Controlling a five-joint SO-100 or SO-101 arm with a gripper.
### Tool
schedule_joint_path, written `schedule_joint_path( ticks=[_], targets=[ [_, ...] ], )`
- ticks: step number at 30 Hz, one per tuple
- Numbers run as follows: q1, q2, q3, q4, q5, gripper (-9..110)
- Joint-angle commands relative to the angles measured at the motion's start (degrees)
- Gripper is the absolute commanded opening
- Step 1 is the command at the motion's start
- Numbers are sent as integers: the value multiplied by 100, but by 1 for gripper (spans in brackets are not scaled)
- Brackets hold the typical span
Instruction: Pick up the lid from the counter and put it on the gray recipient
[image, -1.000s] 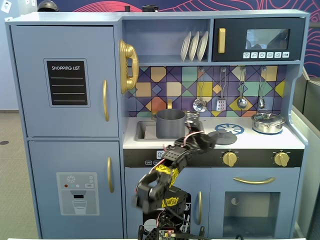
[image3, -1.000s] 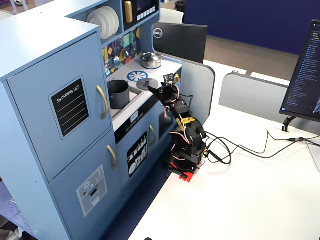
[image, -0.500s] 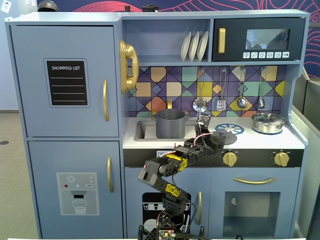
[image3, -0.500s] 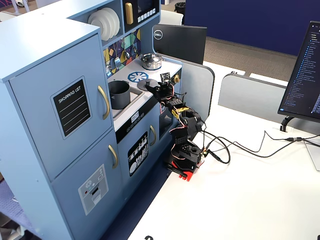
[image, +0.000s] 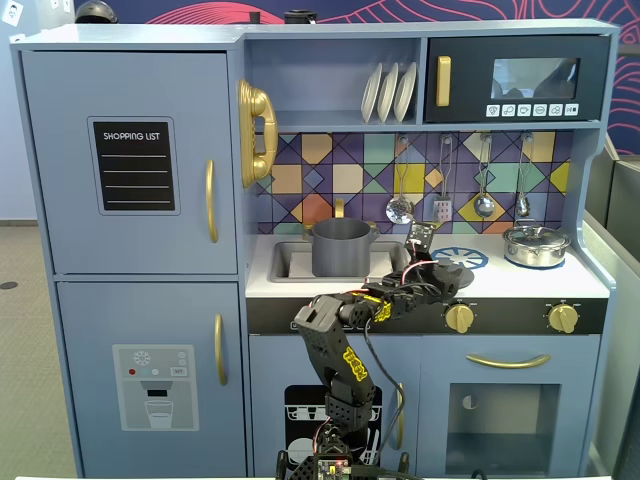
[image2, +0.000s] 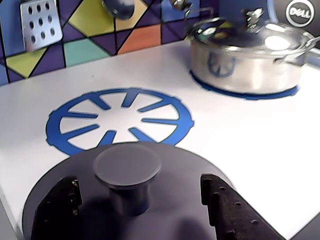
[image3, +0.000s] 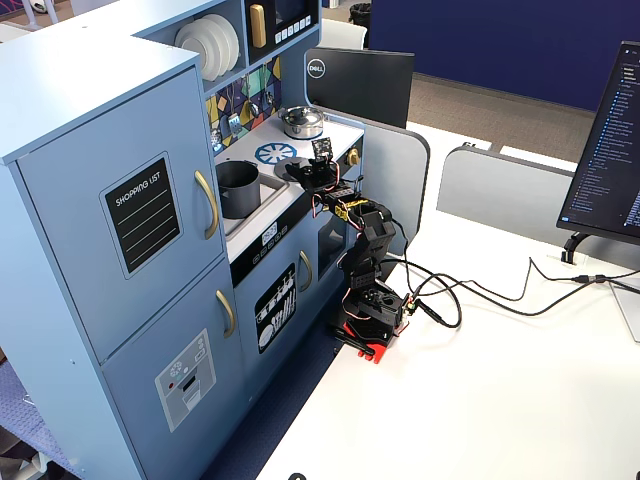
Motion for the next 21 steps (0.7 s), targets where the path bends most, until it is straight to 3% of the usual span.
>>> schedule_joint_path(
  ticks=[1, 9, 15, 21],
  targets=[
    [-141, -132, -554, -202, -79, 22],
    [-167, -668, -879, -360, -88, 20],
    [-290, -853, -896, -387, -158, 0],
    [-396, -853, -791, -589, -26, 0]
  ],
)
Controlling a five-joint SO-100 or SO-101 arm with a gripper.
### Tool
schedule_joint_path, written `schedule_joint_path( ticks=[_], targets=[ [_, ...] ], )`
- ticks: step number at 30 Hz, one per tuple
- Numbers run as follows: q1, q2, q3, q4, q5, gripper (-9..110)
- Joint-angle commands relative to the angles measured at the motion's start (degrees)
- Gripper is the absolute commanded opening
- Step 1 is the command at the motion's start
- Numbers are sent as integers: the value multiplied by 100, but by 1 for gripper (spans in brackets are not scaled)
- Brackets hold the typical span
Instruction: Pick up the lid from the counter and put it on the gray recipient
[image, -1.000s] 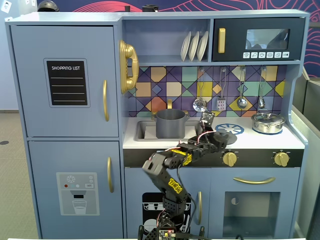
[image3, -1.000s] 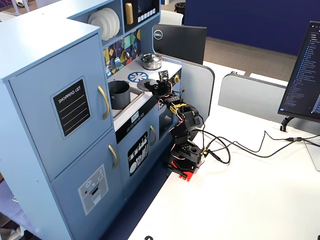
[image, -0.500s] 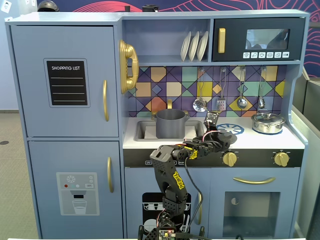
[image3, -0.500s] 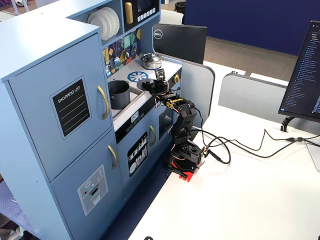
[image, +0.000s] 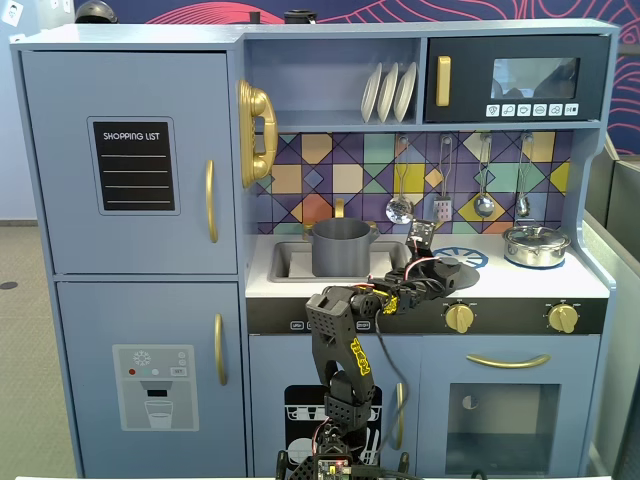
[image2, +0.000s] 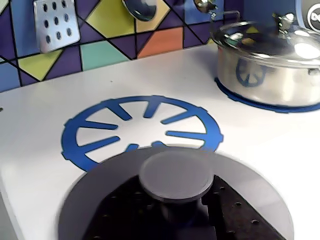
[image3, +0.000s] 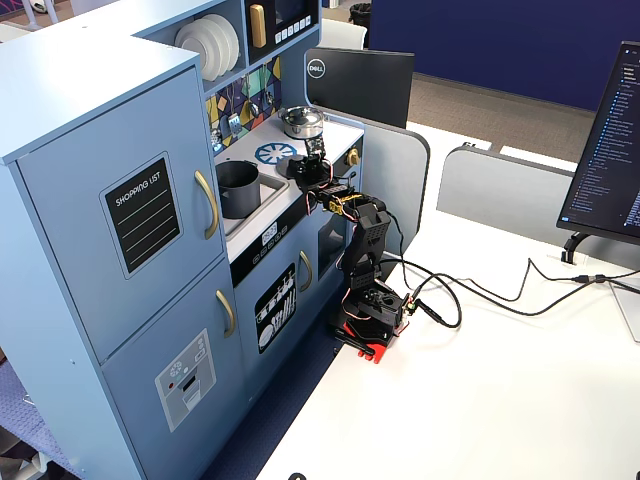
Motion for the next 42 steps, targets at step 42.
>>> schedule_joint_path(
  ticks=[42],
  targets=[
    [-3138, 1969, -1740, 2786, 62, 0]
  ],
)
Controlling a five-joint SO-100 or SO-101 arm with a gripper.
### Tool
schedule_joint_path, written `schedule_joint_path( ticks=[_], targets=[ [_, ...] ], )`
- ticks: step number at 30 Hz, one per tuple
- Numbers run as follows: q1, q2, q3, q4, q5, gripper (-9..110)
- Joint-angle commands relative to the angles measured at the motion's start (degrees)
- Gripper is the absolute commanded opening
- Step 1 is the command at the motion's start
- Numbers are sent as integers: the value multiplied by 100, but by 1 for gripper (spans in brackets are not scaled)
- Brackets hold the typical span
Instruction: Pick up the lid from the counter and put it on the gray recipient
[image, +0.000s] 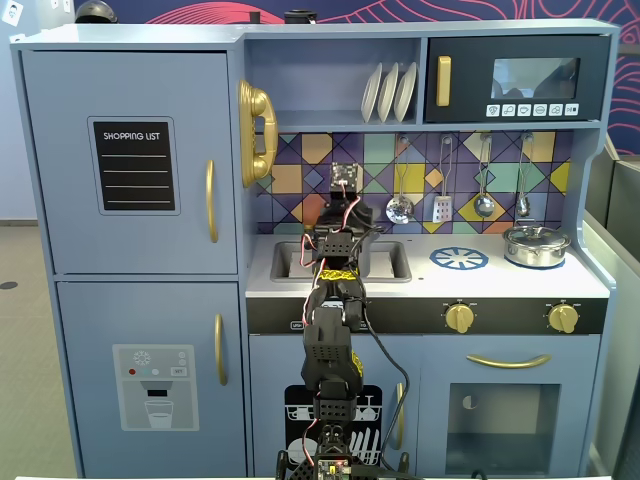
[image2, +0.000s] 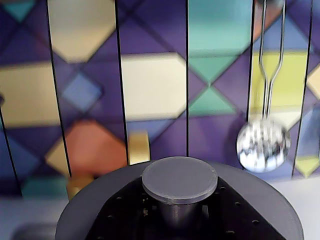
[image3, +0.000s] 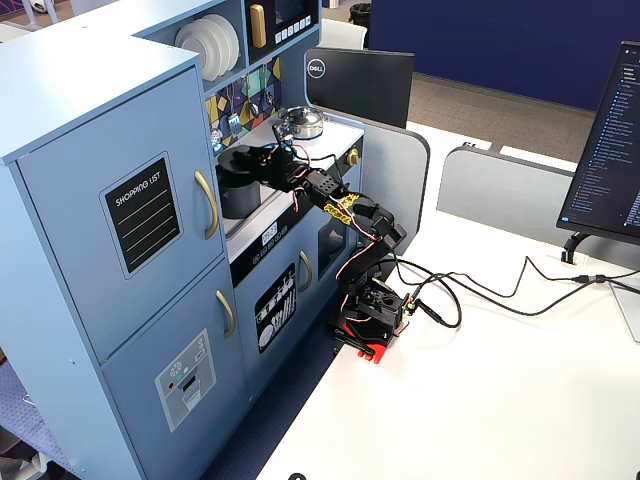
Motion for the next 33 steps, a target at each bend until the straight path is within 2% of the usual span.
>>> schedule_joint_path(
  ticks=[1, 21, 33],
  targets=[
    [-237, 141, 26, -334, -132, 0],
    [-255, -501, 158, -844, -220, 0],
    [-35, -431, 185, -756, -237, 0]
  ],
)
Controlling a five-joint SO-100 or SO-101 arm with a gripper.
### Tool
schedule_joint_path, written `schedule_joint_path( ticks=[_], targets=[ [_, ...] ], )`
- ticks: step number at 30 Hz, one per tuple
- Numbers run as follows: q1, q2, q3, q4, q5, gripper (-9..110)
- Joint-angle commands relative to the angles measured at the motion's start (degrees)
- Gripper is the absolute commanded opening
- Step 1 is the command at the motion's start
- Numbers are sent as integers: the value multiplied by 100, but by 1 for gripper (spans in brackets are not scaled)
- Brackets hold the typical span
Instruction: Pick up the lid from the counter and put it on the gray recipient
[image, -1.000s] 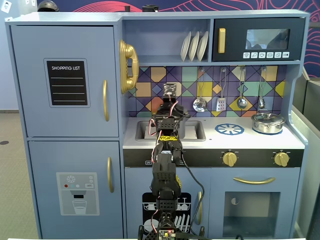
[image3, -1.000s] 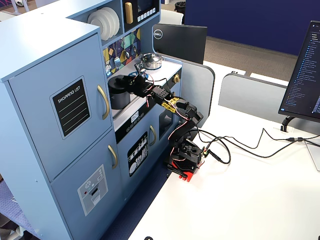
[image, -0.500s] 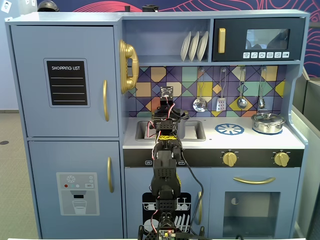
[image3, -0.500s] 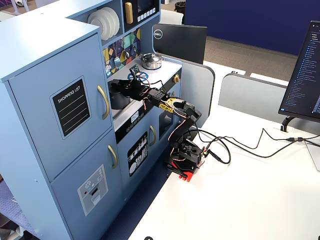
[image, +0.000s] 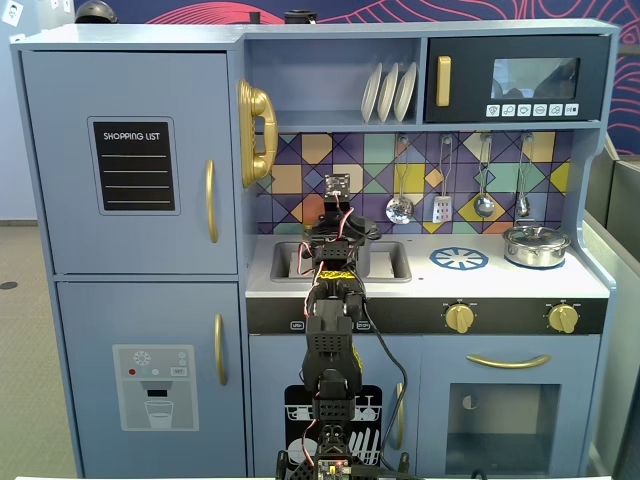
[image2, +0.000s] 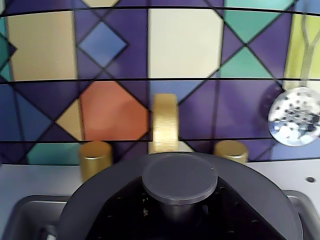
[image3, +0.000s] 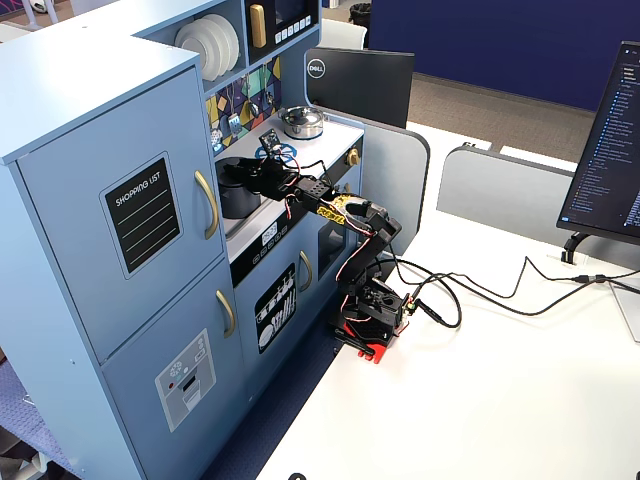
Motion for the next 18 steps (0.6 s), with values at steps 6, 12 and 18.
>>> schedule_joint_path(
  ticks=[6, 12, 18],
  targets=[
    [105, 158, -26, -105, 9, 0],
    [35, 202, 0, -44, 18, 0],
    [-9, 475, 141, 220, 53, 0]
  ],
)
